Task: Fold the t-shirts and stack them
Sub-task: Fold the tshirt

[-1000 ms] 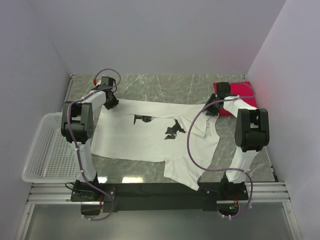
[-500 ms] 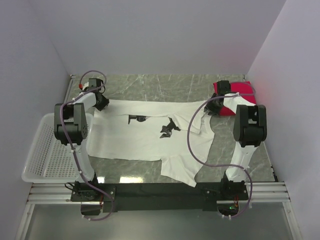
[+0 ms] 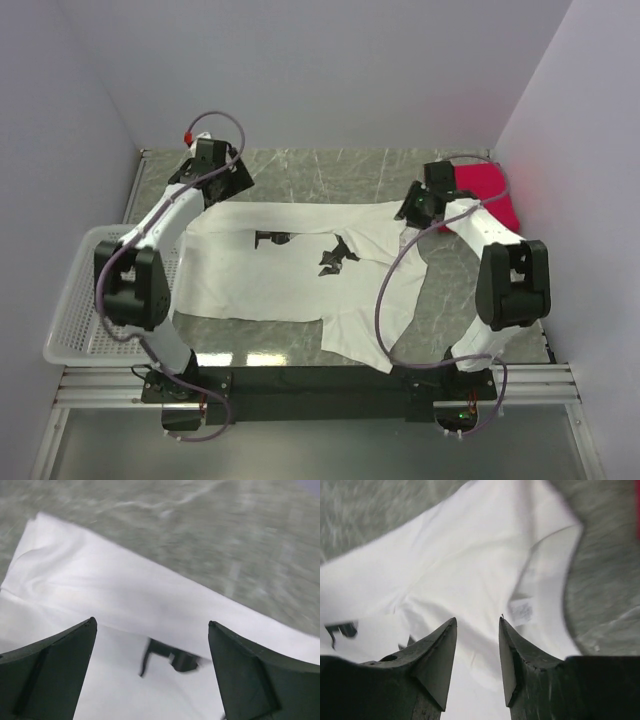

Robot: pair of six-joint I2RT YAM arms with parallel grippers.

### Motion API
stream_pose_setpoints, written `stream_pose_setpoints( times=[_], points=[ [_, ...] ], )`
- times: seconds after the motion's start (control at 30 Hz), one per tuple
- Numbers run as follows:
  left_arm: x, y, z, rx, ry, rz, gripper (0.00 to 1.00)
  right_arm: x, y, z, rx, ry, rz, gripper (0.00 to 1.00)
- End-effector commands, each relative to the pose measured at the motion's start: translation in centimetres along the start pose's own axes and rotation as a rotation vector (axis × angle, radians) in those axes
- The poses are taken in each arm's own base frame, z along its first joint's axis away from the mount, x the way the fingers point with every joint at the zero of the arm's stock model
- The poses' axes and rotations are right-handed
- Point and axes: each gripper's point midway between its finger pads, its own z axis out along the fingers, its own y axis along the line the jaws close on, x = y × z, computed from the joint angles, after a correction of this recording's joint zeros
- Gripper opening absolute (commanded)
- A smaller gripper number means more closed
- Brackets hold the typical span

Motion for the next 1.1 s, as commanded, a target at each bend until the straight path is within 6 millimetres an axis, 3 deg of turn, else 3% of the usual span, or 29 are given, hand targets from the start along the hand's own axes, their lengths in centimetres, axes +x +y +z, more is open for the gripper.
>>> stream_pose_setpoints(
  times=[0.0,0.03,0.07,0.1,0.13,0.17,0.2,0.37,0.4,0.47,0.67,0.9,1.07],
  points=[
    [-2.6,-2.2,-7.2,0.101,-0.139,0.107,0.99,3.2,3.1,-1.8,-0.032,-0.012,-0.216,0.47],
    [-2.3,-2.0,-8.0,0.111,-0.147,0.123,0.99,3.7,3.6,-2.1,-0.032,-0.022,-0.259,0.46],
    [-0.6,-1.2,-8.2,0.101,-0.128,0.147,0.99,5.3,4.7,-2.5,-0.045,-0.026,-0.328,0.46],
    [-0.8,-1.0,-10.2,0.132,-0.160,0.149,0.99,5.7,5.2,-2.7,-0.059,-0.032,-0.385,0.46],
    [-0.2,-0.6,-10.8,0.140,-0.163,0.157,0.99,6.0,5.6,-2.8,-0.058,-0.049,-0.422,0.46],
    [1.8,0.8,-10.4,0.125,-0.135,0.178,0.99,7.1,6.4,-2.8,-0.069,-0.041,-0.471,0.44],
    [1.4,1.2,-12.0,0.153,-0.180,0.170,0.99,7.4,6.6,-2.7,-0.068,-0.039,-0.520,0.44],
    [4.5,5.1,-13.4,0.135,-0.222,0.159,1.00,9.9,8.3,-1.5,-0.084,0.012,-0.686,0.41],
    [4.0,5.8,-14.6,0.131,-0.275,0.139,0.99,10.3,8.5,-1.3,-0.079,0.018,-0.710,0.41],
    [4.6,7.0,-14.6,0.112,-0.300,0.135,1.00,10.3,8.8,-0.6,-0.075,0.022,-0.725,0.41],
    [2.4,7.4,-17.7,0.168,-0.473,0.111,0.99,10.6,10.5,1.0,-0.109,0.045,-0.792,0.41],
    [2.2,8.0,-17.6,0.132,-0.483,0.113,0.99,12.2,11.6,3.1,-0.115,0.112,-0.819,0.42],
    [2.3,7.8,-17.5,0.140,-0.479,0.118,0.98,13.2,10.7,4.1,-0.050,0.144,-0.819,0.41]
  ],
)
